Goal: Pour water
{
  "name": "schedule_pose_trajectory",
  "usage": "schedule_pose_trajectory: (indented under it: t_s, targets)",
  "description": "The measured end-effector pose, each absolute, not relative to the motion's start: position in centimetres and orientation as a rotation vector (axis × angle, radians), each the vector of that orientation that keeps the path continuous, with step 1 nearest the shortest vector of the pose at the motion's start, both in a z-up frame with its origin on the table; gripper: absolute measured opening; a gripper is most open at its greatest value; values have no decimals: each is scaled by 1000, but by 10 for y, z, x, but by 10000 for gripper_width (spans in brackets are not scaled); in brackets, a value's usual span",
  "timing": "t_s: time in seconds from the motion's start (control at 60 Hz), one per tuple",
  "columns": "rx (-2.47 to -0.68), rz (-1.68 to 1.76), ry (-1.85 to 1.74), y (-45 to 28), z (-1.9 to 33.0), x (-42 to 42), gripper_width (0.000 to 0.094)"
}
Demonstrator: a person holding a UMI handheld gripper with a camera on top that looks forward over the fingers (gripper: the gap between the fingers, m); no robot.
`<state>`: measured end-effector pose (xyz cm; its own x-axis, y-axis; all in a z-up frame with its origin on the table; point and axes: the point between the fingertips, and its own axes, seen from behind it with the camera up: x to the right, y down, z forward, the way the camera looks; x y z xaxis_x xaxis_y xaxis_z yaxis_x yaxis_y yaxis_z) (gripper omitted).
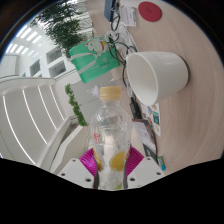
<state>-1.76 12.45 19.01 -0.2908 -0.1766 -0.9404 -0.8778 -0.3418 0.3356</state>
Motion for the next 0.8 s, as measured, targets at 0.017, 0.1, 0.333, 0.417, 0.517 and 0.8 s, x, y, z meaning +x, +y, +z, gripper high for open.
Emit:
schedule_pose_trajectory:
  t_s: [0.017,0.1,0.333,0.417,0.517,0.8]
  targets:
    - [-1375,1721,1375,125,192,-14,322]
    - [-1235,1867,1505,128,195,0,323]
    - [-1003,2045,1639,133,216,18,322]
    - [-971,2069,1638,134,220,20,322]
    - [-1005,2062,1624,136,222,18,321]
    - [-1451,1143,639,131,367,102,326]
